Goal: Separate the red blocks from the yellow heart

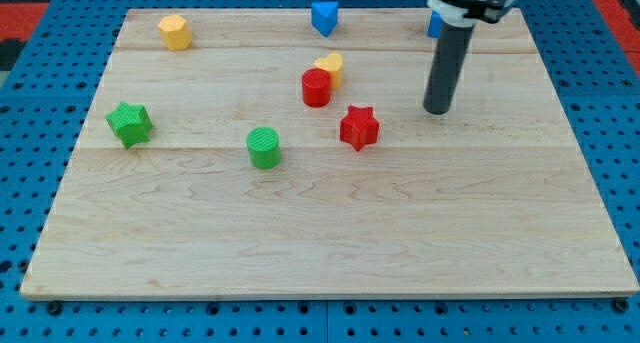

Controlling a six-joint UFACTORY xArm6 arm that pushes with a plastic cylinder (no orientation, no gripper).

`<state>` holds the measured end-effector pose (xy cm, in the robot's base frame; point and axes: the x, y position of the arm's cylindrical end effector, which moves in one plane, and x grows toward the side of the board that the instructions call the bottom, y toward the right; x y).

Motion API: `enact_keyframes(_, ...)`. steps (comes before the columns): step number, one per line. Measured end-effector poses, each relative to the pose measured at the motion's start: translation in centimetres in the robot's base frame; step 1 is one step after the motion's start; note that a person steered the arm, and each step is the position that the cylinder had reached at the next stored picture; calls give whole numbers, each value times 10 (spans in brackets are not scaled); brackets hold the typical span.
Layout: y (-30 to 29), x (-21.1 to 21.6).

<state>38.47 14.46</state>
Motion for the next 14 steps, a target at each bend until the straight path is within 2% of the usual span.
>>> enact_keyframes(1, -28, 0)
enact_keyframes(3, -176, 5)
enact_keyframes(4, -218, -19)
enact_keyframes(6, -74, -21)
enact_keyframes(7, -88, -53)
enact_keyframes(8, -60, -56)
enact_keyframes(9, 2, -26)
enact_keyframes(11, 50, 17)
enact_keyframes(12, 48, 15)
enact_keyframes(14, 13, -23)
